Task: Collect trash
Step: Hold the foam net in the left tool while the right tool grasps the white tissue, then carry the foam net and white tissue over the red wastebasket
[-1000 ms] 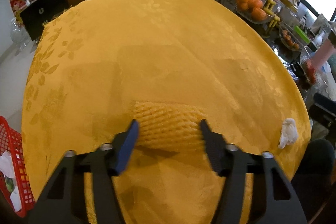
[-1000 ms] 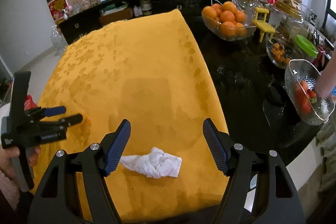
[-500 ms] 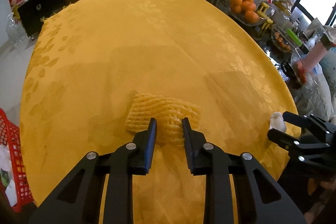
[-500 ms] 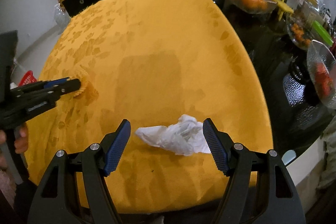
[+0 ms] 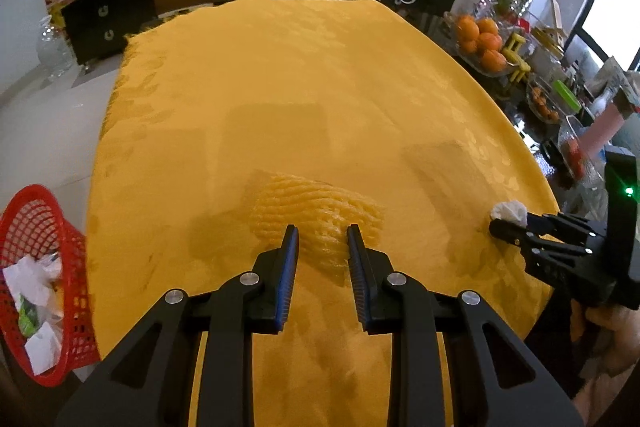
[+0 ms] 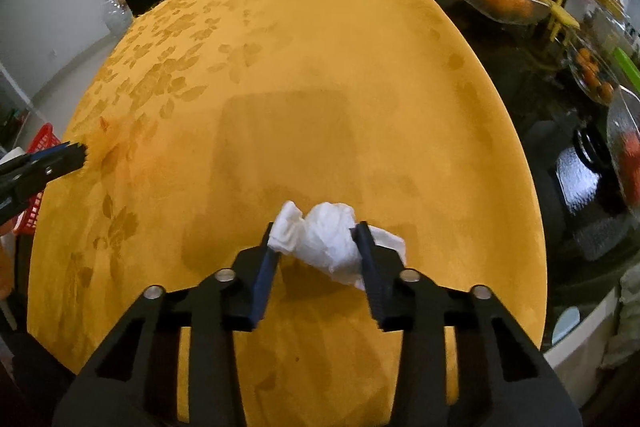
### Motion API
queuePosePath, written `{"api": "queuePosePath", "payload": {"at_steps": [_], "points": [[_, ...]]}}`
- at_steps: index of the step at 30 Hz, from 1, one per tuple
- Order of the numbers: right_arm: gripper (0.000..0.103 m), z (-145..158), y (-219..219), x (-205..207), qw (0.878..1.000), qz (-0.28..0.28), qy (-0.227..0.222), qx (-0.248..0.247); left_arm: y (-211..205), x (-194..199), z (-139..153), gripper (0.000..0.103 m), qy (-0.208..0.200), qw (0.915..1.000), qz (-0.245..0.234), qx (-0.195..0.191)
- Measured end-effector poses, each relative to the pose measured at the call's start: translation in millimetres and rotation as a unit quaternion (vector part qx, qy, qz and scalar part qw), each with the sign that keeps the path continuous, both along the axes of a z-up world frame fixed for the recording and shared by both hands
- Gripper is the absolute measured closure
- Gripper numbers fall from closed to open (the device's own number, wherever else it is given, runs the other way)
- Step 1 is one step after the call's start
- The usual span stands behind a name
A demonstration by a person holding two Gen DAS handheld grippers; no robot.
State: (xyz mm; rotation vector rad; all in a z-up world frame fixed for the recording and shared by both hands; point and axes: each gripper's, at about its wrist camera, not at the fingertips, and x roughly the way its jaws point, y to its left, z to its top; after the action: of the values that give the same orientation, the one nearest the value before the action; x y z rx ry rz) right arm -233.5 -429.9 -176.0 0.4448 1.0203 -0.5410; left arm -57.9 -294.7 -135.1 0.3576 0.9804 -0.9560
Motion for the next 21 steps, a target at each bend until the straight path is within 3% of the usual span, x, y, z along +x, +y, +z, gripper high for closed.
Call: {"api": "queuePosePath", "payload": {"at_steps": [9,16,21], "points": [[0.074,7,2,13,0.999,0.027,-0.025,-0.002,18,6,13,0.079,-0.009,0.9997,0.022,-0.009],[0.074,35,9,19,0.997,0.044,-0.059,-0.017,33,16,33,0.079,-0.031,0.9981,0.046,-0.026],[0.074,59,17,42,0.994,0.065,-0.078,-0.033,52,23,55,0.079,-0.067,0.9946,0.071,-0.034]]}}
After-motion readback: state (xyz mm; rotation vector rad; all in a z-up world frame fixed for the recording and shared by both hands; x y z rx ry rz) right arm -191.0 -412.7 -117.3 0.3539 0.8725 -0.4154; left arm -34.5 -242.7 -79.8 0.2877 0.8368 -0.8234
